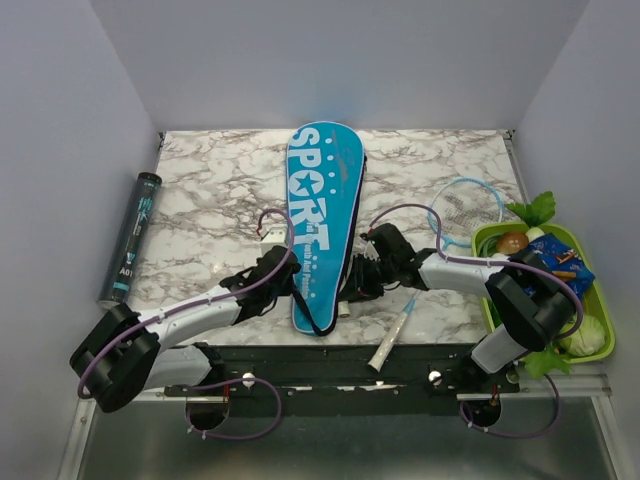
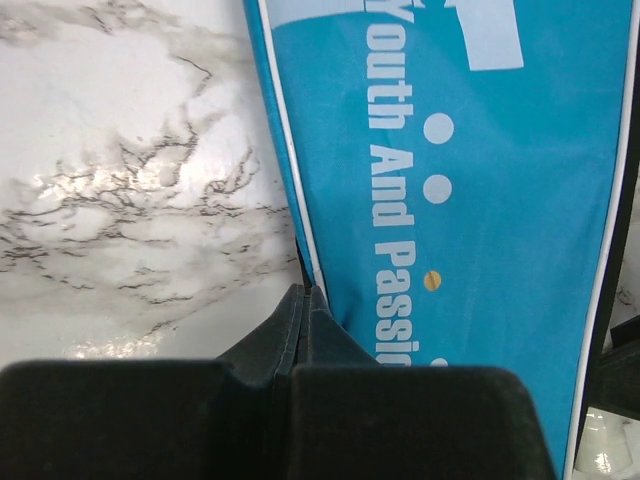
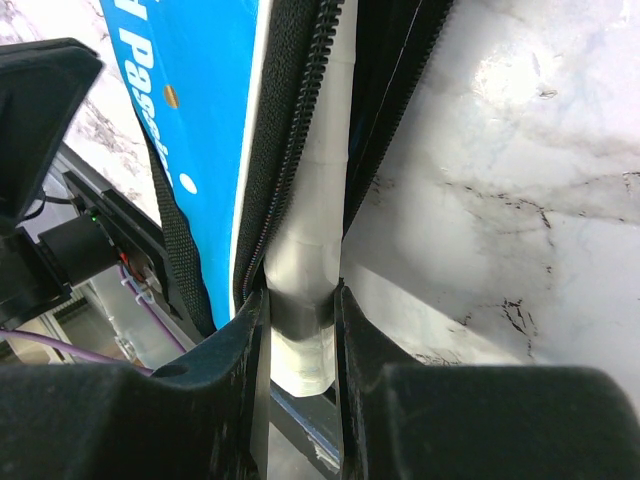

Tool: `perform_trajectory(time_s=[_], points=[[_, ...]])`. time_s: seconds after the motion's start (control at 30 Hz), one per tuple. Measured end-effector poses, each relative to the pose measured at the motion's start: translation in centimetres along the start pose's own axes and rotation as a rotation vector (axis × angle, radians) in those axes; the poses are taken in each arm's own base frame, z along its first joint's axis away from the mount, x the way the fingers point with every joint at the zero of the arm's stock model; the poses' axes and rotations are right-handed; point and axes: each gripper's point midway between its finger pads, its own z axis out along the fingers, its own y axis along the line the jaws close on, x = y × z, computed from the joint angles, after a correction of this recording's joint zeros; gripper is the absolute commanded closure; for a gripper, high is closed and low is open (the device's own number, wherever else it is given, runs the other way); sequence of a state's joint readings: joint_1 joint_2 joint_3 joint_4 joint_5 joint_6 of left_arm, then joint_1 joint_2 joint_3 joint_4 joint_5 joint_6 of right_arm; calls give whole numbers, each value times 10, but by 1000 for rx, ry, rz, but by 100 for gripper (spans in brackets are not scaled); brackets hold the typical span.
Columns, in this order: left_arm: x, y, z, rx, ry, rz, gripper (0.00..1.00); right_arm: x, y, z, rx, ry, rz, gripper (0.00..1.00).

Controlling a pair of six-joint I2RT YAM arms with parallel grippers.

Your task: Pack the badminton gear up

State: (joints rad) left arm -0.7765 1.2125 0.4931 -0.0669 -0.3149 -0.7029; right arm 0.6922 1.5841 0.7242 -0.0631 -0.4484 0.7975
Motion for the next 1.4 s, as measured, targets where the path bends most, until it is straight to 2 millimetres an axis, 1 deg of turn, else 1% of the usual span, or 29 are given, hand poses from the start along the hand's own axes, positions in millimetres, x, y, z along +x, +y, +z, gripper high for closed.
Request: perform_trajectory(time_s=[0.13,0.23,0.33,0.47,0.67,0.8,0.9,1.0,1.1,1.13,1.2,1.23,1.3,1.33,1.4], points=[[-13,5,-10,-13,-63,-15,100,0,0,0,0,1,1,96],[-16,8,-12,-22,-80,-18,100,1,-1,1,2,3,3,96],[-6,12,-4,-44,-50,-4,100,1,0,2,0,2,4,96],[19,18,8,-55,22,18,100,1,1,3,-2,2,5,96],[14,2,19,11,0,-2,100,1,2,6,-1,8,8,95],[14,-4,22,43,-7,-11,100,2,3,13,-2,16,11,94],[14,-6,23,59,-11,-16,100,2,7,17,-10,23,15,94],[15,-8,23,76,-17,-21,100,3,13,23,-20,31,17,90],[15,-10,24,93,-23,-28,100,4,21,30,-31,39,17,73],[15,-10,24,97,-25,-29,100,4,24,32,-35,41,17,64],[15,-11,24,101,-30,-32,100,5,29,37,-44,45,18,59],[15,-11,24,102,-32,-33,100,5,31,40,-50,46,15,55],[15,-11,24,106,-35,-35,100,3,37,45,-67,43,4,52],[15,-11,24,106,-36,-36,100,2,40,46,-77,38,-3,48],[15,-11,24,108,-38,-38,100,-1,45,47,-91,29,-12,46]])
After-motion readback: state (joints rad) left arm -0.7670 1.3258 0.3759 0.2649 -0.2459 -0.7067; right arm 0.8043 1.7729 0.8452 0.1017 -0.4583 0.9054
